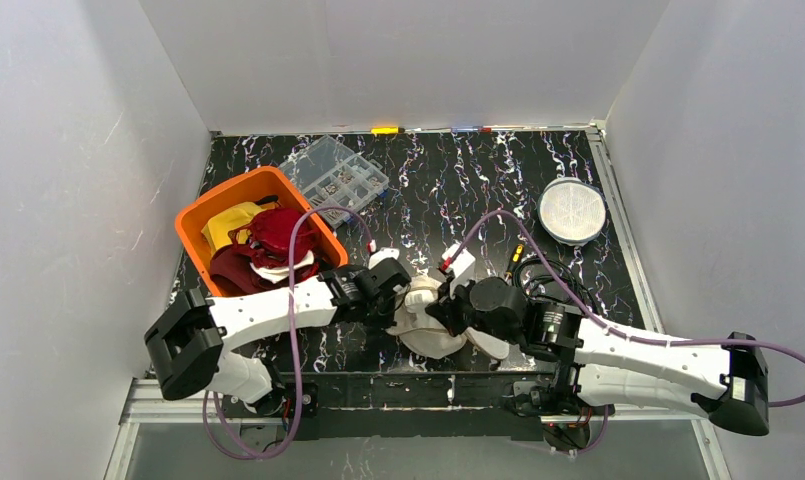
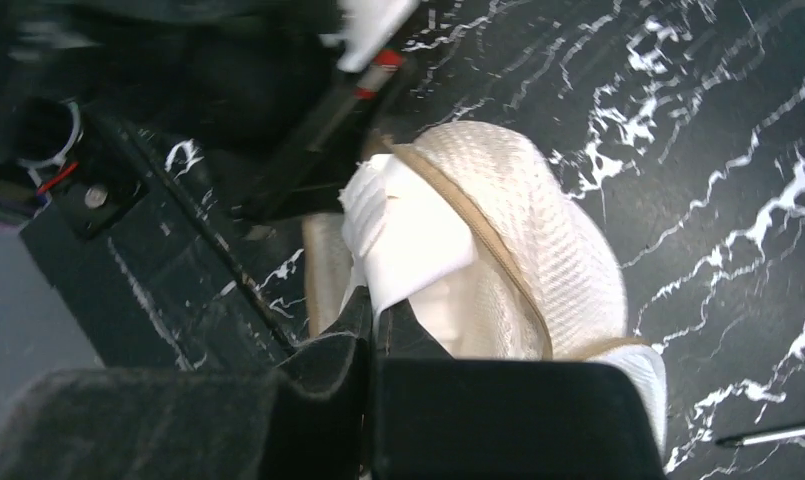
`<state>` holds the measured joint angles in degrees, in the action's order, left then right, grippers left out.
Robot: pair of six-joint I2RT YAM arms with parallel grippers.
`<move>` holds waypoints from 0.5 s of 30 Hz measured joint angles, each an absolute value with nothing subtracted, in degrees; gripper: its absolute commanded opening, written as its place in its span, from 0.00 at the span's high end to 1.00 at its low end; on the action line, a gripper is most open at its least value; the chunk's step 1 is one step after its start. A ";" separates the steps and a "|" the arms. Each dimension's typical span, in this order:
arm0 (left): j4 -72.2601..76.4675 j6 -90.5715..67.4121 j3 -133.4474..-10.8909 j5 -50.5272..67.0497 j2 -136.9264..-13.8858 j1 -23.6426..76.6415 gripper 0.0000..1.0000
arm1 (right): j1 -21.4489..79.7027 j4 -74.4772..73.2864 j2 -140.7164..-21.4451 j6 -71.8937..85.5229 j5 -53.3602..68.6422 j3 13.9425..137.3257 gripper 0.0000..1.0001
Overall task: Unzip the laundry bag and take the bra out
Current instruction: Pick up the bra from the laundry bag.
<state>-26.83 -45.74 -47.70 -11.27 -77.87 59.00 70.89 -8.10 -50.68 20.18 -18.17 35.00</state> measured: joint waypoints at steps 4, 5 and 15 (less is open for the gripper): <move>-27.79 -43.99 -52.01 -12.75 -80.88 59.00 1.00 | 70.87 -10.41 -51.29 15.73 -12.38 38.15 0.99; -27.94 -43.66 -52.64 -13.04 -81.28 58.98 1.00 | 70.83 -10.92 -51.51 14.70 -10.66 38.48 0.99; -28.75 -41.32 -55.99 -13.54 -83.20 57.63 1.00 | 70.85 -12.21 -44.80 13.08 -5.91 38.24 0.99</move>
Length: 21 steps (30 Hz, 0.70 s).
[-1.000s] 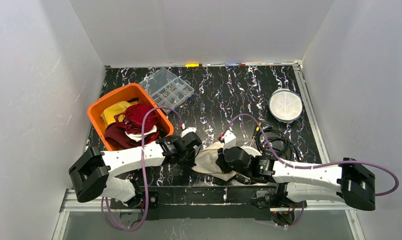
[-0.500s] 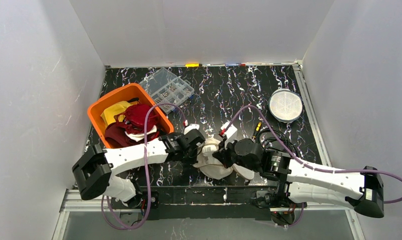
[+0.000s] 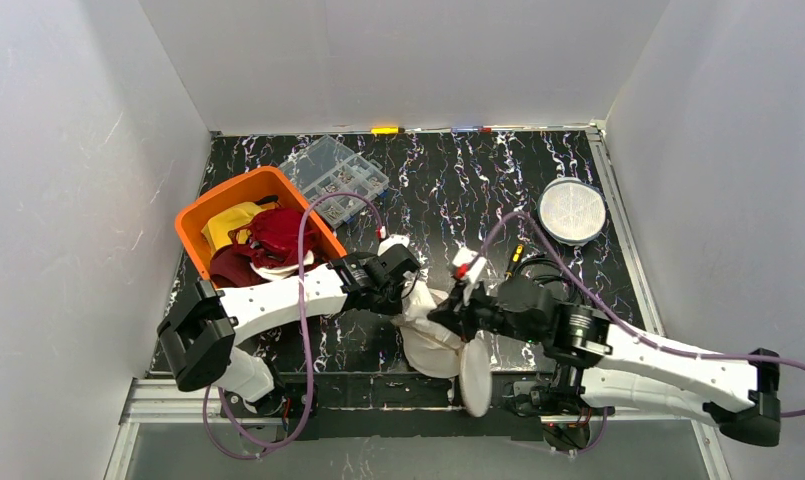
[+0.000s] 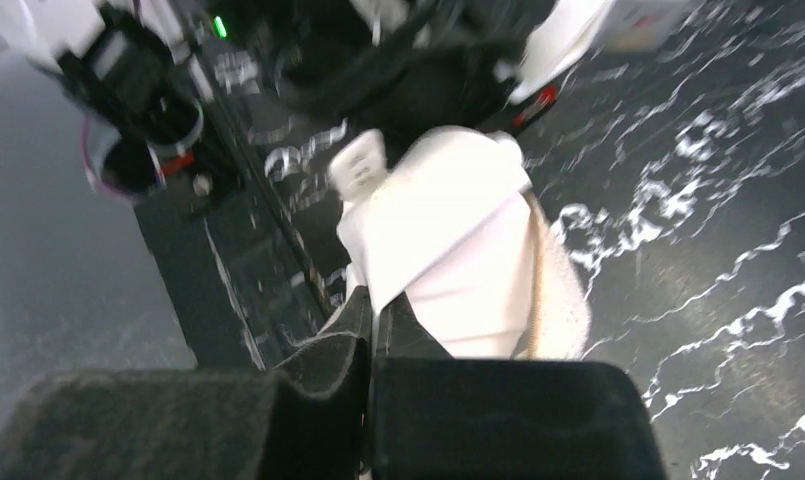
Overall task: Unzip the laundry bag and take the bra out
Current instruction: Pick up the bra from the laundry bag.
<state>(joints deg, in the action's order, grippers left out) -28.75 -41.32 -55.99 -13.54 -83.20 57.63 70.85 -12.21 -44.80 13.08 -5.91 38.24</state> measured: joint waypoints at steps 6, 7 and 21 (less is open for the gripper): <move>-28.32 -41.32 -56.05 -13.54 -84.68 57.43 1.00 | 70.85 -6.22 -35.38 14.94 -15.20 36.93 0.99; -28.29 -41.32 -56.14 -13.54 -85.06 57.43 1.00 | 70.85 -5.80 -34.50 15.03 -17.10 36.86 0.99; -29.41 -42.22 -59.40 -13.96 -82.17 56.31 1.00 | 70.83 -8.64 -33.58 11.25 -33.50 42.89 0.99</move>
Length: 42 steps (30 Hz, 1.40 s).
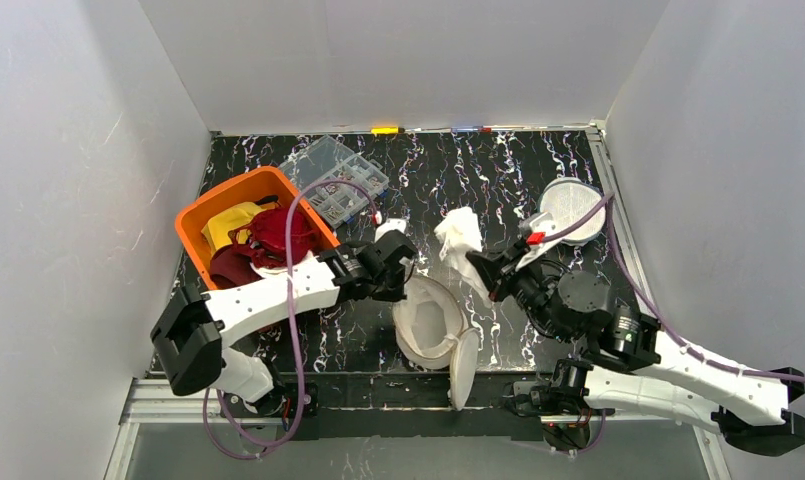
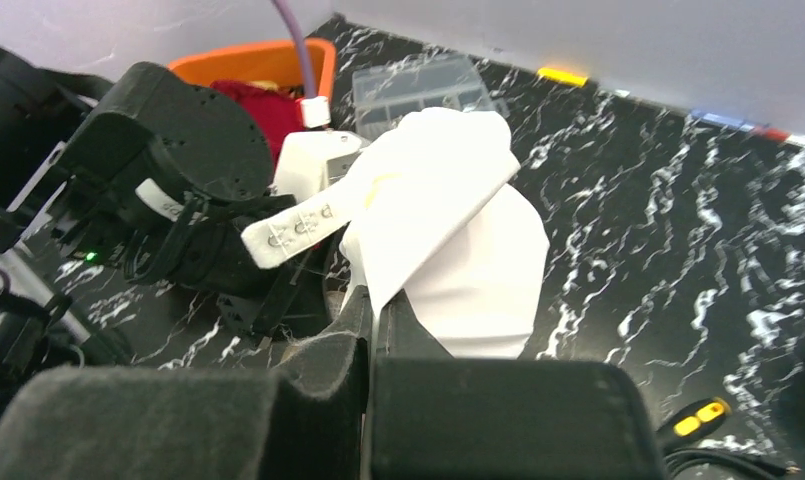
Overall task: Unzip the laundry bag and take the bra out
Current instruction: Pick up the bra from the laundry bag.
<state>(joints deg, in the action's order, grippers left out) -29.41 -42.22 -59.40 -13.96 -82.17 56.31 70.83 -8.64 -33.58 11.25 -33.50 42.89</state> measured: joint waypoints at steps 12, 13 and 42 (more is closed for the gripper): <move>-30.50 -41.19 -70.76 -13.04 -79.77 49.80 0.90 | 70.85 -13.80 -43.83 -0.30 -39.29 61.04 0.99; -30.48 -41.08 -71.18 -12.86 -80.01 49.30 0.79 | 70.85 -14.06 -44.16 -0.69 -39.33 61.08 0.99; -21.37 -52.66 -75.40 17.34 -64.66 46.65 0.02 | 70.85 -19.51 -38.61 -42.19 -25.67 53.49 0.99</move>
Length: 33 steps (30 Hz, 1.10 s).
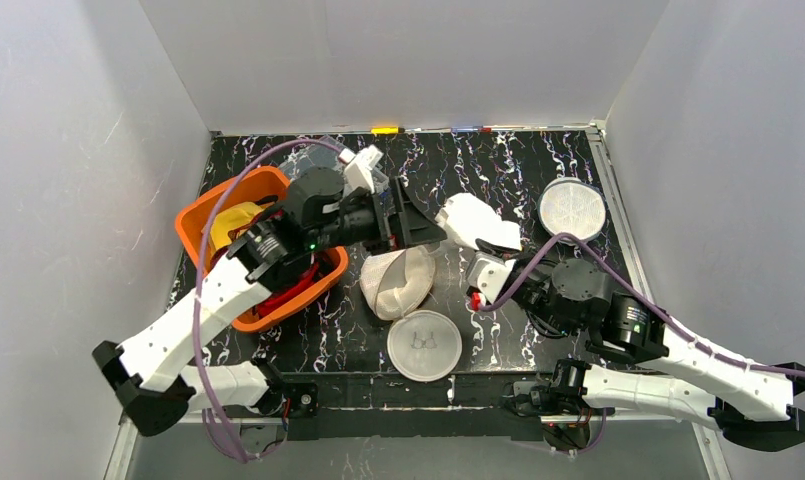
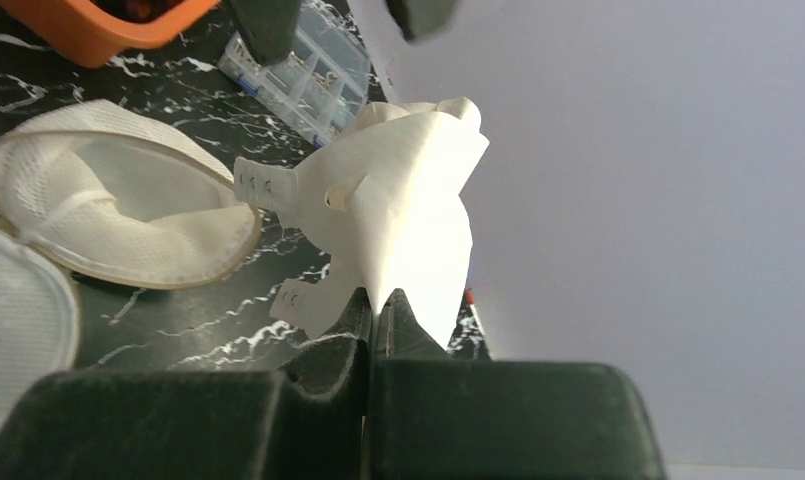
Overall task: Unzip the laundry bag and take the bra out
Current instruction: Pick up the bra from the laundry bag.
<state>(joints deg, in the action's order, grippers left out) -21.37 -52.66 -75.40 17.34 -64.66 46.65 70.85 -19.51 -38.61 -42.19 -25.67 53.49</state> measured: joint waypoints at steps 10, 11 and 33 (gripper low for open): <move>-19.90 -57.95 -83.70 25.65 -76.95 46.65 0.01 | 71.02 -19.20 -39.99 -59.24 -25.78 53.49 0.99; -20.29 -58.08 -84.60 25.93 -77.82 46.61 0.01 | 71.46 -19.20 -40.38 -60.88 -26.09 53.52 0.99; -14.92 -63.86 -82.94 28.53 -86.06 45.15 1.00 | 77.38 -16.71 -42.57 -69.63 -27.59 53.36 0.78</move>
